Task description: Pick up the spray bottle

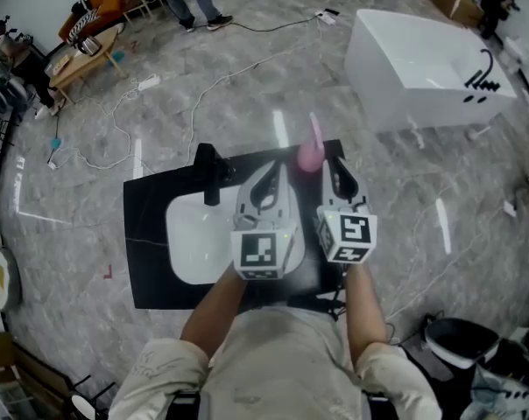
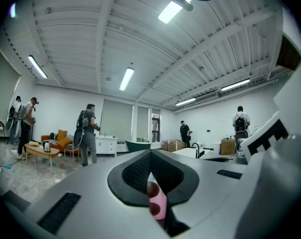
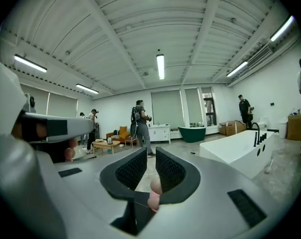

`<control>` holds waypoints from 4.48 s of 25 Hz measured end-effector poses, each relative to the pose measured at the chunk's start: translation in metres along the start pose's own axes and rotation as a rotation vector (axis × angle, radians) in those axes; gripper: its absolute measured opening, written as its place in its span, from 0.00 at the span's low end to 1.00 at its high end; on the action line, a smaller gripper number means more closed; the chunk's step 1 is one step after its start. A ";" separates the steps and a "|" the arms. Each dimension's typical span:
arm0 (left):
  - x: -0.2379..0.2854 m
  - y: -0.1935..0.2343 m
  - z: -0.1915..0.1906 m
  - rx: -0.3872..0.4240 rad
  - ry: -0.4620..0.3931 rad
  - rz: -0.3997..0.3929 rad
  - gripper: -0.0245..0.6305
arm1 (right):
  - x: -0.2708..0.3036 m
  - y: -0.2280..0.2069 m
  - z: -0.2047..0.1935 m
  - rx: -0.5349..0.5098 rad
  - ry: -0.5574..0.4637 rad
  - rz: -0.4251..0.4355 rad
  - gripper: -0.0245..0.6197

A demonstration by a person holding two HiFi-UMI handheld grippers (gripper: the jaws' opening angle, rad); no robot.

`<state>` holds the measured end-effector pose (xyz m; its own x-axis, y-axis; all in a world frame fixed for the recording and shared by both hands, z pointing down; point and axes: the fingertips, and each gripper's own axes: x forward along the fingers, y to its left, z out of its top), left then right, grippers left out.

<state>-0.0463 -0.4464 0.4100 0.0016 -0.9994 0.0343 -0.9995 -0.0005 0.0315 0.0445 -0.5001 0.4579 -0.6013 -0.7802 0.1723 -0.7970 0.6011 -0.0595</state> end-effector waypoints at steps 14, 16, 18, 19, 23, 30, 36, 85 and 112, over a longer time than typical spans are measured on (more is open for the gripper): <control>0.020 0.011 -0.018 -0.012 0.037 0.071 0.04 | 0.060 -0.017 -0.040 -0.019 0.113 0.037 0.25; 0.022 0.012 -0.021 -0.014 0.044 0.079 0.04 | 0.067 -0.018 -0.045 -0.018 0.126 0.045 0.26; 0.025 0.014 -0.024 -0.011 0.052 0.087 0.04 | 0.075 -0.018 -0.050 -0.021 0.141 0.050 0.28; 0.027 0.015 -0.025 -0.010 0.055 0.090 0.04 | 0.079 -0.019 -0.052 -0.022 0.147 0.048 0.29; 0.033 0.017 -0.030 -0.015 0.066 0.100 0.04 | 0.092 -0.023 -0.059 -0.020 0.161 0.048 0.31; 0.039 0.022 -0.039 -0.011 0.086 0.111 0.04 | 0.112 -0.024 -0.077 -0.021 0.212 0.068 0.31; 0.040 0.029 -0.047 -0.011 0.102 0.124 0.04 | 0.122 -0.028 -0.086 -0.033 0.222 0.047 0.31; 0.005 0.027 -0.027 0.015 0.028 0.047 0.04 | 0.041 -0.009 -0.008 -0.093 0.035 -0.048 0.23; -0.061 0.006 0.001 0.022 -0.046 -0.092 0.04 | -0.109 0.040 0.053 -0.101 -0.122 -0.158 0.23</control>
<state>-0.0523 -0.3851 0.4068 0.0920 -0.9957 -0.0131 -0.9957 -0.0921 0.0106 0.0747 -0.4004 0.3842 -0.4766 -0.8776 0.0515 -0.8758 0.4791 0.0587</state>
